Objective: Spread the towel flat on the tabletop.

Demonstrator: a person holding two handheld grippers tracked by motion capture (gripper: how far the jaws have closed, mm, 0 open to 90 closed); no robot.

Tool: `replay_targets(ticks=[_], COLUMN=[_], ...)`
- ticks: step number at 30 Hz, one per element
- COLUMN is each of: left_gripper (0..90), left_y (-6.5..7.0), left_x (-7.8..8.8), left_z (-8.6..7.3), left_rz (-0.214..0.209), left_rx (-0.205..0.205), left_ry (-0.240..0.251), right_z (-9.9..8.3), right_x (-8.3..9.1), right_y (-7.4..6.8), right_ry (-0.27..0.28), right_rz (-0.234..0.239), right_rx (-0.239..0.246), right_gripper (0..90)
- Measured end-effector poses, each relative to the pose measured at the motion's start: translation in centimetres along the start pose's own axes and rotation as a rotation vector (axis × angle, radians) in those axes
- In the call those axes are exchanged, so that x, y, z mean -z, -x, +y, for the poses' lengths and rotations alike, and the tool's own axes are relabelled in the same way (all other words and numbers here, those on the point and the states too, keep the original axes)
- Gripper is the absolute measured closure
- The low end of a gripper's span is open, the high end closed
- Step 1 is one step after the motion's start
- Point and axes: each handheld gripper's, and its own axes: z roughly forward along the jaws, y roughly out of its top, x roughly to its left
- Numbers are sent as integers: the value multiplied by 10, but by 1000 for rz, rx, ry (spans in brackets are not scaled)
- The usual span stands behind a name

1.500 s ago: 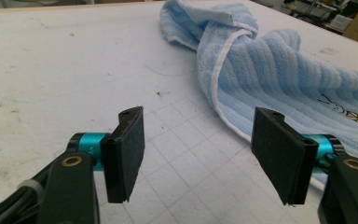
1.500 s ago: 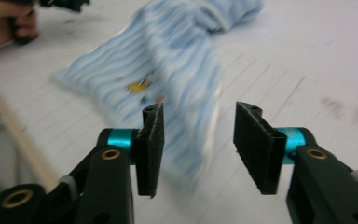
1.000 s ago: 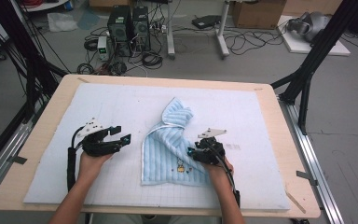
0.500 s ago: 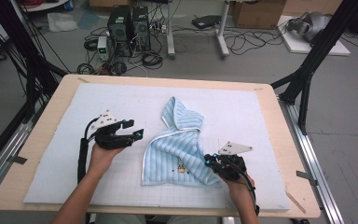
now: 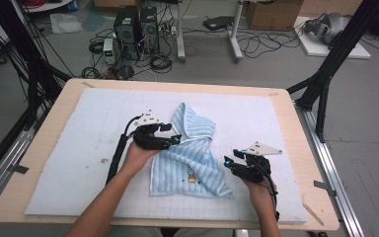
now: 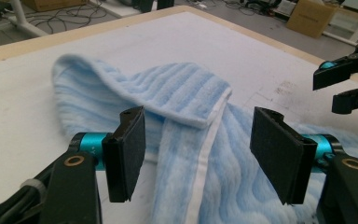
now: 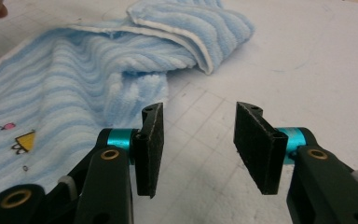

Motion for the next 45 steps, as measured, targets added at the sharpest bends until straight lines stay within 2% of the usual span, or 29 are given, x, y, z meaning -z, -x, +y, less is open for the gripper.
replay_targets(ticks=[8, 11, 12, 15, 16, 18, 24, 28, 33, 38, 41, 45], left_gripper=[363, 418, 477, 845, 868, 877, 878, 878, 878, 878, 878, 878], left_y=[-3, -2, -2, 0, -1, -4, -23, -41, -66, -87, -100, -115], left_x=[-36, -48, -51, -53, -51, -44, -6, 27, 62, 82, 96, 112], left_z=[7, 10, 11, 12, 13, 15, 23, 24, 16, -5, -18, -26], left_rz=[9, 24, 29, 32, 27, 21, 14, 61, 132, 203, 253, 297], left_rx=[58, 52, 26, -29, -29, -35, 15, 32, 90, 122, 164, 207], left_ry=[-57, -99, -127, -153, -146, -135, -30, 3, 31, 1, 12, 27], right_z=[-2, -4, -4, -5, -5, -5, -4, -3, 3, 9, 13, 18], right_x=[4, 6, 6, 5, 5, 5, 3, 1, -4, -12, -19, -35], right_y=[11, 11, 11, 11, 11, 11, 11, 10, 7, 5, 2, -9], right_ry=[7, 8, 6, 3, 5, 5, 7, 7, 12, 7, -15, -72], right_rz=[-11, -13, -9, -11, -9, -6, -6, -7, -4, -11, -1, 38], right_rx=[-14, -13, -18, -10, -12, -20, -22, -27, -22, -36, -42, 9], right_gripper=[513, 513, 512, 509, 509, 509, 507, 507, 505, 506, 507, 505])
